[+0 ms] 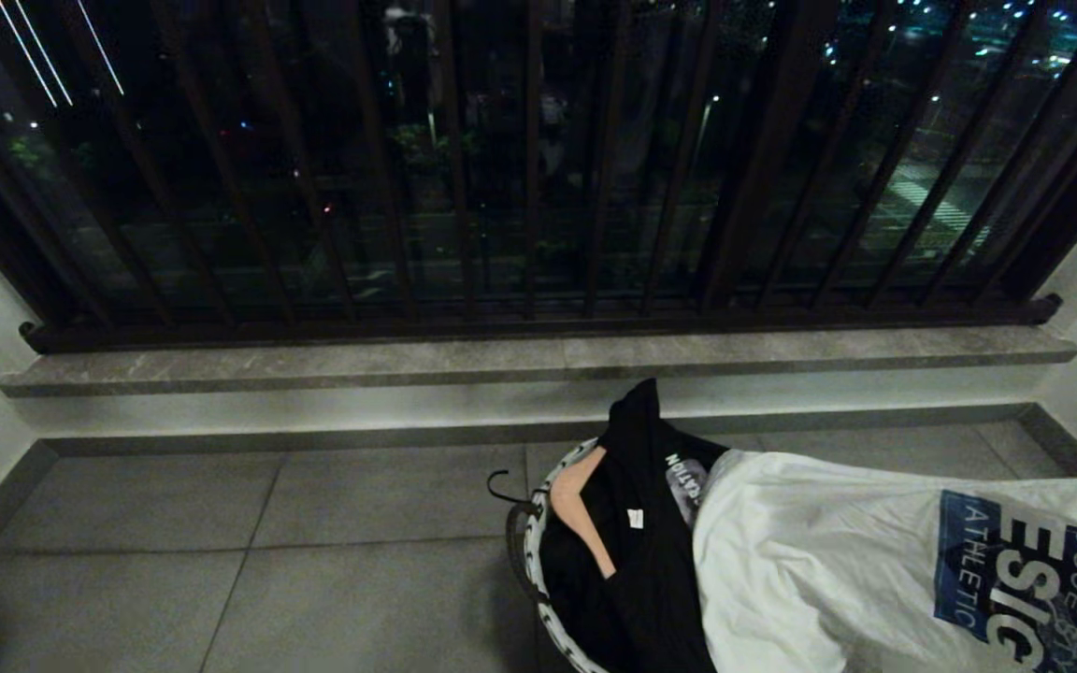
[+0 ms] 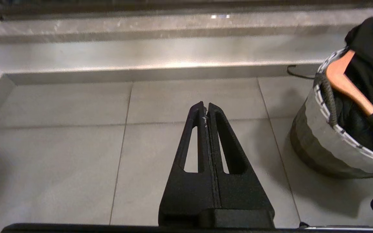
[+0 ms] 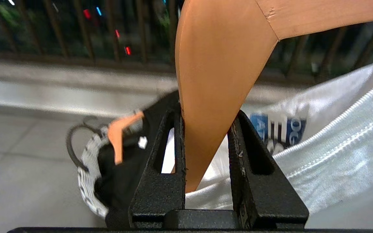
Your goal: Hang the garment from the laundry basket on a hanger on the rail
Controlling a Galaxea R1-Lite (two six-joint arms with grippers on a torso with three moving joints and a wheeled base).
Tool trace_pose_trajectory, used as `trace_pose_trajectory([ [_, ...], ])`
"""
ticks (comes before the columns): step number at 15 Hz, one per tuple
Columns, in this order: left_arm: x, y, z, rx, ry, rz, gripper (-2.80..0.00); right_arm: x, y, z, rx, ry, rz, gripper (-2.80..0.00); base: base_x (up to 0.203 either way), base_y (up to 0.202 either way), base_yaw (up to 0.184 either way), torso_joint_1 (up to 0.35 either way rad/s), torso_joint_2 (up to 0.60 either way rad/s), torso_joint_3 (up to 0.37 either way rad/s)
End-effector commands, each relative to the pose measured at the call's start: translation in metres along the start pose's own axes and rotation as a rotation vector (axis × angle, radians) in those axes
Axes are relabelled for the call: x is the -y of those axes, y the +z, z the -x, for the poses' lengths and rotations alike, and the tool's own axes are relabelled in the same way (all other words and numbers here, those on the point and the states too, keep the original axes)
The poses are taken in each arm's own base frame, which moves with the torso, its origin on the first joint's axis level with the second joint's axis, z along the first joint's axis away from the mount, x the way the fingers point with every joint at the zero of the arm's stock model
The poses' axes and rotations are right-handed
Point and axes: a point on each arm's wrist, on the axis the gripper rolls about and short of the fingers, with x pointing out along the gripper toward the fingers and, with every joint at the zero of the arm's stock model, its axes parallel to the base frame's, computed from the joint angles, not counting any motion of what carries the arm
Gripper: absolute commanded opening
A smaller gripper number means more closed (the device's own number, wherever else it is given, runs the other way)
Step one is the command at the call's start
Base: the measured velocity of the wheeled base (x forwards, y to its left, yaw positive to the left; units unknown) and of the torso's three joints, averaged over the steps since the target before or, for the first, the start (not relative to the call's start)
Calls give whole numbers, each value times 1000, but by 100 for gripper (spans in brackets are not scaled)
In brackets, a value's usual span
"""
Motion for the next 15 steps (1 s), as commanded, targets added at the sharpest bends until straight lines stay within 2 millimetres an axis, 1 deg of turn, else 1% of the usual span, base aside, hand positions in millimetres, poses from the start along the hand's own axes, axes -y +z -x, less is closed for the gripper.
trace_pose_trajectory([
  [1, 0, 0, 0, -1, 1, 0, -280, 0, -5, -2, 32, 11, 5, -280, 0, 0, 0, 5, 2, 201],
  [3, 0, 0, 0, -1, -1, 0, -280, 0, -7, -4, 115, 26, 0, -280, 0, 0, 0, 4, 1, 200],
  [8, 0, 0, 0, -1, 0, 0, -280, 0, -8, -4, 110, 29, -6, -280, 0, 0, 0, 0, 0, 192],
  [12, 0, 0, 0, -1, 1, 0, -280, 0, -10, -4, 94, 29, -10, -280, 0, 0, 0, 2, 0, 44],
  [15, 0, 0, 0, -1, -1, 0, -280, 0, -16, -5, 28, 28, -17, -280, 0, 0, 0, 0, 0, 0],
])
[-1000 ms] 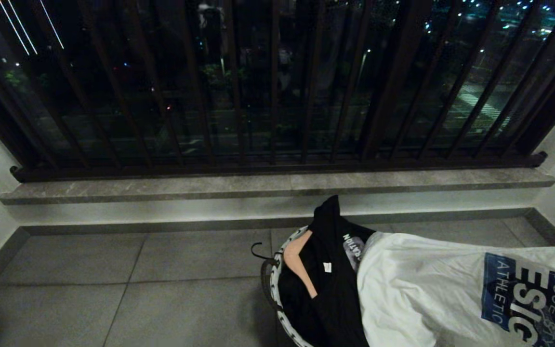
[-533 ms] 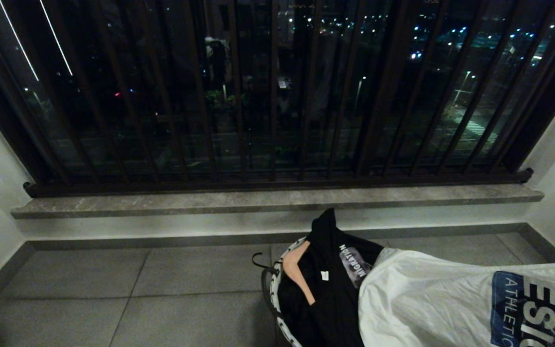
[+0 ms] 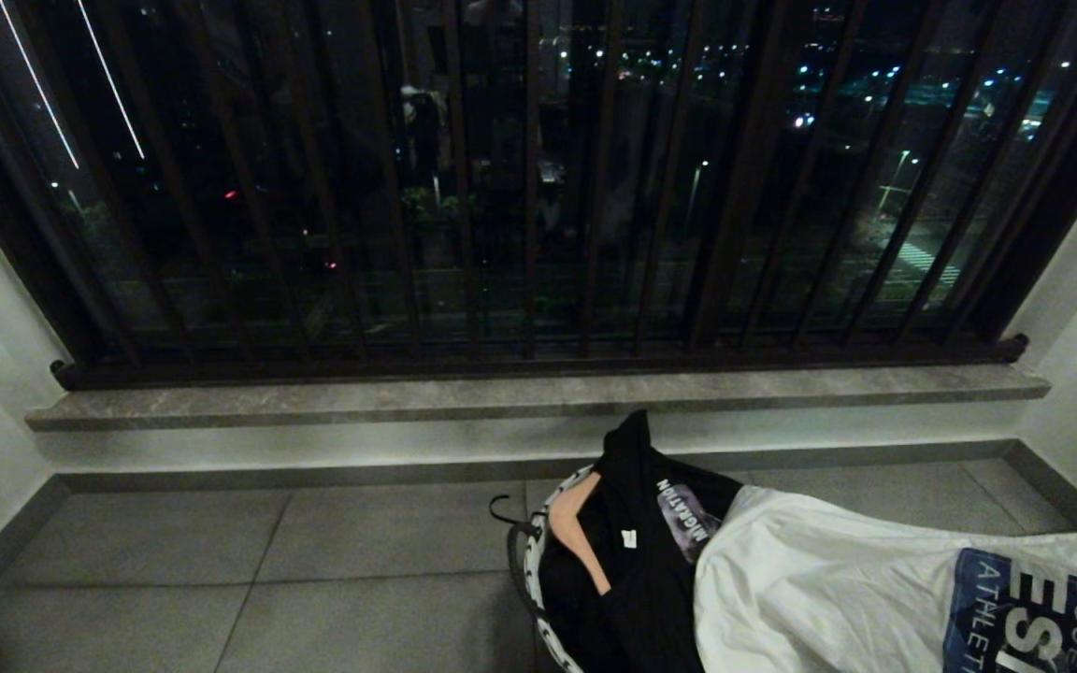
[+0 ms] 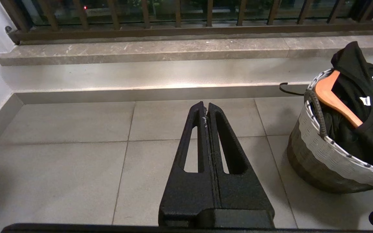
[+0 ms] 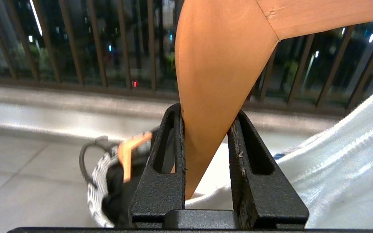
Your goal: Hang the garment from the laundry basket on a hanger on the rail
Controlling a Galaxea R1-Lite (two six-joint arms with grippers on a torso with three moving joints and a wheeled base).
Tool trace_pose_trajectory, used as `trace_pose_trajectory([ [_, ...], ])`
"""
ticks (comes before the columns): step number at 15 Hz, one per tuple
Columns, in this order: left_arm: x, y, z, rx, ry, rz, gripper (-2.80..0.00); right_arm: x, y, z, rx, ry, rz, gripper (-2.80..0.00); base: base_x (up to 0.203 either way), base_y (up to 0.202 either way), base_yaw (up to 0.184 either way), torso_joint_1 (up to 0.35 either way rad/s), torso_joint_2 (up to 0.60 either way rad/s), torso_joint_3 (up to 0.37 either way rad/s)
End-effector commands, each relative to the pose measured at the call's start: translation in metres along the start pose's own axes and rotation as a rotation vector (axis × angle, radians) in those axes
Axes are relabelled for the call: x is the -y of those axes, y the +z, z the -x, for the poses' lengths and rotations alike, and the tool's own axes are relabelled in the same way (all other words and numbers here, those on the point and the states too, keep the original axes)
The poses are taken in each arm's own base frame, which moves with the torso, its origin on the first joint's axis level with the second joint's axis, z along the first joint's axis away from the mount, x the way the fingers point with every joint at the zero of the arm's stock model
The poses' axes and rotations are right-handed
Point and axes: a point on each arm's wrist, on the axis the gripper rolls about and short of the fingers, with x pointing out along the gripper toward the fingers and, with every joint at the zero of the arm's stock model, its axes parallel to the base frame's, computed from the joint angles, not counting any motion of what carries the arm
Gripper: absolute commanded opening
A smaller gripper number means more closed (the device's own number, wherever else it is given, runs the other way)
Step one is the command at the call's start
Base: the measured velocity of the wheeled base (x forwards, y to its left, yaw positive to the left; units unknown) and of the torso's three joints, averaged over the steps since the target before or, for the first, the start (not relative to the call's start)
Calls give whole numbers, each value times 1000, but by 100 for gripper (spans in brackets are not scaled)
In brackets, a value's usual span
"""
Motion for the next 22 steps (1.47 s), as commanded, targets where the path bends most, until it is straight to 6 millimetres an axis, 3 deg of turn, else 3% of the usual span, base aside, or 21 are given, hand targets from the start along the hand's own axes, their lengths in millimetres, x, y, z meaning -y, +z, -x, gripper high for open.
trace_pose_trajectory([
  [1, 0, 0, 0, -1, 1, 0, -280, 0, 0, 0, -5, 1, 0, -280, 0, 0, 0, 0, 0, 0],
  [13, 0, 0, 0, -1, 1, 0, -280, 0, -2, 0, -16, -23, -1, -280, 0, 0, 0, 0, -3, -2],
  [22, 0, 0, 0, -1, 0, 0, -280, 0, -1, 0, -15, -23, 5, -280, 0, 0, 0, 14, -380, -356],
])
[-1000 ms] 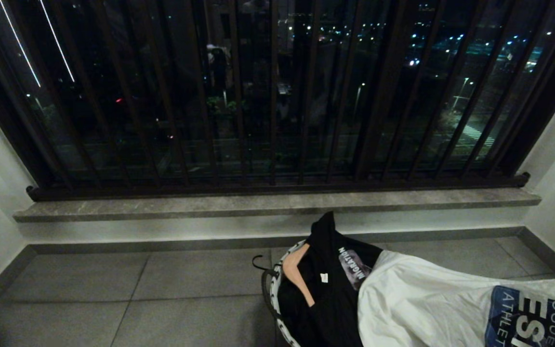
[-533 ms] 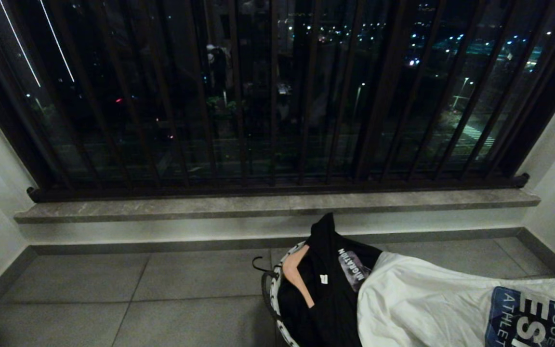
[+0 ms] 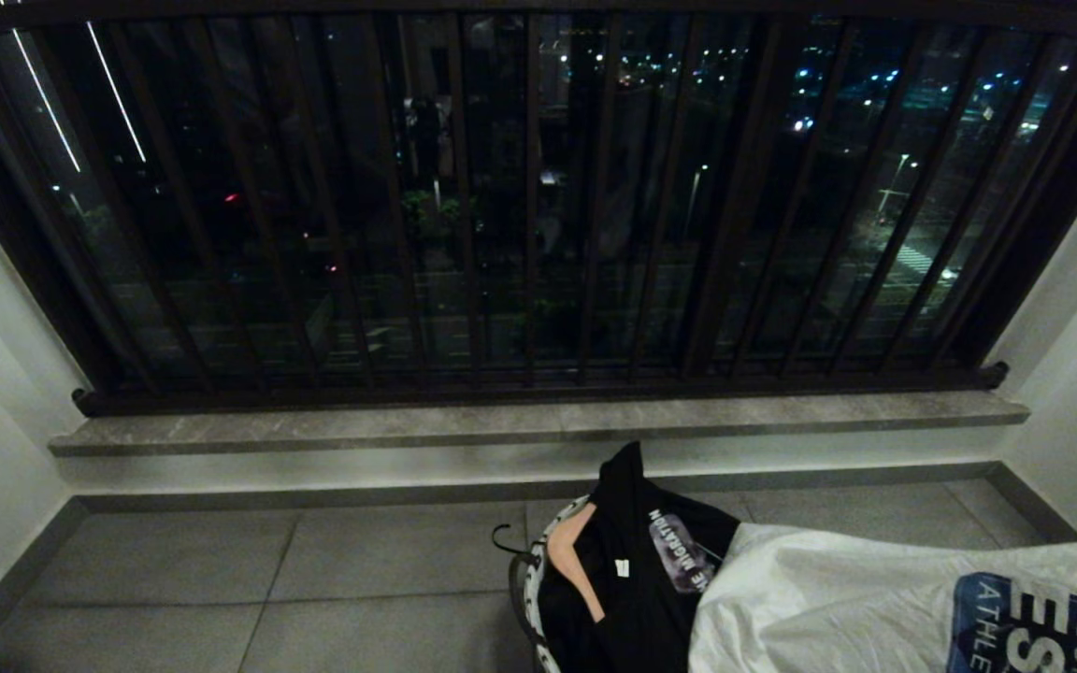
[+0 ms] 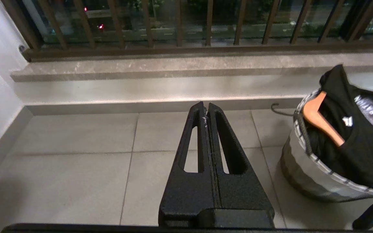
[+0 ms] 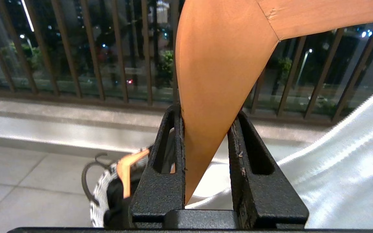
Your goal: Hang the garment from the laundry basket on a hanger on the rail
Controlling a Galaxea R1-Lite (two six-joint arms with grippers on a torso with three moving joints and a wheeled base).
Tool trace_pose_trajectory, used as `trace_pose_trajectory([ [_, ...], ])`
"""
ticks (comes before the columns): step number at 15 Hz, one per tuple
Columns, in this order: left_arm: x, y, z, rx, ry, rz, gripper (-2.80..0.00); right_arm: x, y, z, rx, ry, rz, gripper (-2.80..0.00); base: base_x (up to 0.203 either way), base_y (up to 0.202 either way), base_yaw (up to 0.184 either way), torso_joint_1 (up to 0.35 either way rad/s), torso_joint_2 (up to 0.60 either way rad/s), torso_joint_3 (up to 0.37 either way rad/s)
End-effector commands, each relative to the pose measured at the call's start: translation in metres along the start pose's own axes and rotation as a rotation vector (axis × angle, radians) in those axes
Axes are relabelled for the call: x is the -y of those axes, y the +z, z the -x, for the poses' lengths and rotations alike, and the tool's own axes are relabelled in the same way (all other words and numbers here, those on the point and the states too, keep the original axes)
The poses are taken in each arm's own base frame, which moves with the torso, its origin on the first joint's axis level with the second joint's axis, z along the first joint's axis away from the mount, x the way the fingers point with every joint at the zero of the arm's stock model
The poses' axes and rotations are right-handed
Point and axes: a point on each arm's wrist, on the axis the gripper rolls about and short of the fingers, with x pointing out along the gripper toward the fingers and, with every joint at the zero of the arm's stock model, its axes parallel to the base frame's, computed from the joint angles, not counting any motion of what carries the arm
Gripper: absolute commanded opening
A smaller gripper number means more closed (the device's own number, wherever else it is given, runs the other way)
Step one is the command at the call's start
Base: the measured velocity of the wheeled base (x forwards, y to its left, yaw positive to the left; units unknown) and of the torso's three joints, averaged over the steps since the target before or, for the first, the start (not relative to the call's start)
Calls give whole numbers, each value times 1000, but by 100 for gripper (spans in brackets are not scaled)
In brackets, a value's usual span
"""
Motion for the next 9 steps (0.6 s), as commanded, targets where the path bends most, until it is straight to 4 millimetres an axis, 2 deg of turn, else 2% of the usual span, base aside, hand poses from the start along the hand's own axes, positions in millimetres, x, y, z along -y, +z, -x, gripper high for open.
trace_pose_trajectory([
  [1, 0, 0, 0, -1, 1, 0, -280, 0, 0, 0, -1, 2, 1, -280, 0, 0, 0, 102, -459, -356],
  [9, 0, 0, 0, -1, 1, 0, -280, 0, 0, 0, -1, 2, 11, -280, 0, 0, 0, 139, -467, -341],
])
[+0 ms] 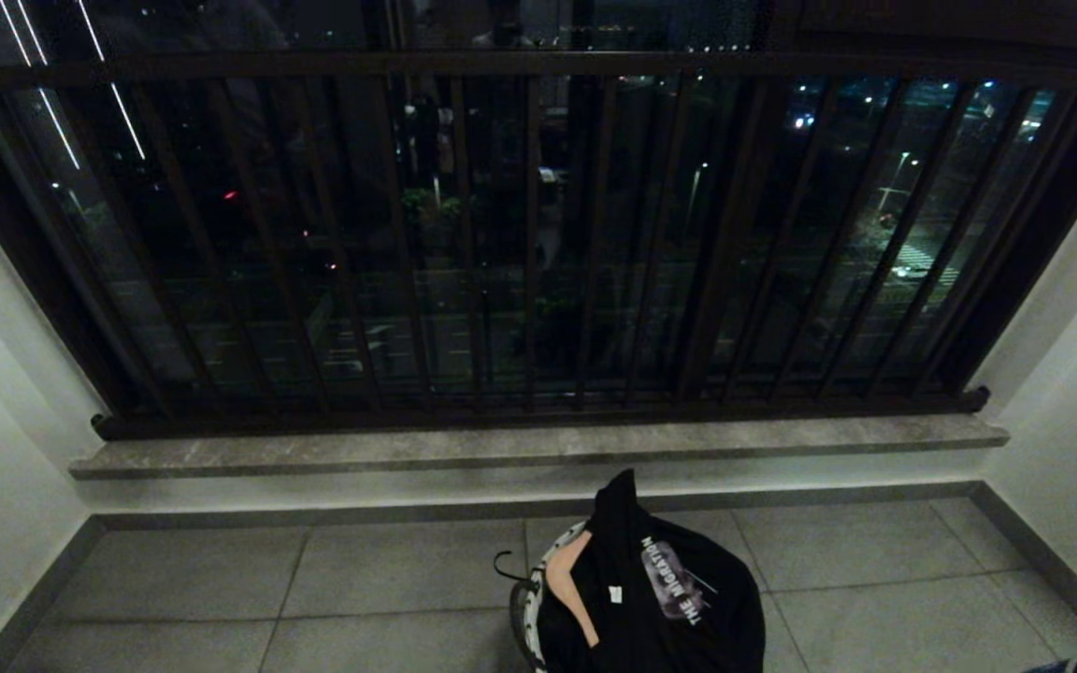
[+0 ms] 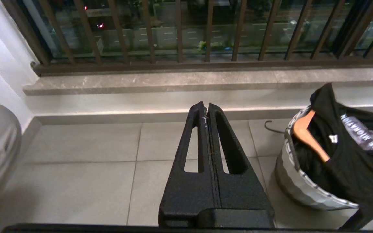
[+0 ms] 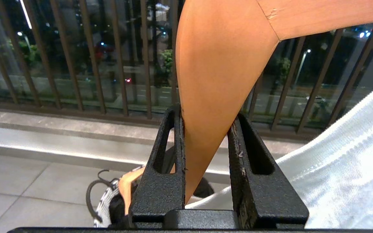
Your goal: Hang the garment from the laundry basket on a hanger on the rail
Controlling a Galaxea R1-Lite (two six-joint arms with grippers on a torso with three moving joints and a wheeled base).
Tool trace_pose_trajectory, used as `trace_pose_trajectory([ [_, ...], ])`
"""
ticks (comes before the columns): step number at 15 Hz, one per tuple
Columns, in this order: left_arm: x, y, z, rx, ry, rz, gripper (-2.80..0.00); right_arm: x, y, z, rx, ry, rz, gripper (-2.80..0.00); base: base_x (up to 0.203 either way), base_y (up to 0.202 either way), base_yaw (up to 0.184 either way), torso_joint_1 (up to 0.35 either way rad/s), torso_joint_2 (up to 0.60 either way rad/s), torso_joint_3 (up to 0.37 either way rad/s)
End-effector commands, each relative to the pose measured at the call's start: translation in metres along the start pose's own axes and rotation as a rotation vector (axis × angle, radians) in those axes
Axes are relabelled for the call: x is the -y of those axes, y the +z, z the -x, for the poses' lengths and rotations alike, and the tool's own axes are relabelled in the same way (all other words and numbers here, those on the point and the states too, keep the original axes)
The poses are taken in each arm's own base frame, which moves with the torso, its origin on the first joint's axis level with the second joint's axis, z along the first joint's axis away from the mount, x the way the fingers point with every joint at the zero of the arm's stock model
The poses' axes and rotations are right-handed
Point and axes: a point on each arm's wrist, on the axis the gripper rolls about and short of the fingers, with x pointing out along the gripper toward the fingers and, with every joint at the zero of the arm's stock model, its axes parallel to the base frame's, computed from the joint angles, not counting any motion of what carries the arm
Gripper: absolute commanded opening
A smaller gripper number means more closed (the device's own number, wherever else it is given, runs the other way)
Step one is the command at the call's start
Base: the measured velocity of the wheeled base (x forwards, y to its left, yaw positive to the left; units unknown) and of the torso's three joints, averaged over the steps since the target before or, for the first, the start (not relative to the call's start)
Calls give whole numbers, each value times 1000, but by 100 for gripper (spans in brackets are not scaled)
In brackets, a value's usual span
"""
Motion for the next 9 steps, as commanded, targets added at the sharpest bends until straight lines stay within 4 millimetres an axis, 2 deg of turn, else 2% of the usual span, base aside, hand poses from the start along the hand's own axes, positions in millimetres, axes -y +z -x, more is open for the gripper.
trace_pose_trajectory([
  [1, 0, 0, 0, -1, -1, 0, -280, 0, 0, 0, 1, 2, 4, -280, 0, 0, 0, 168, -499, -325],
  [9, 0, 0, 0, -1, 0, 0, -280, 0, 0, 0, 2, 5, 12, -280, 0, 0, 0, 199, -522, -327],
])
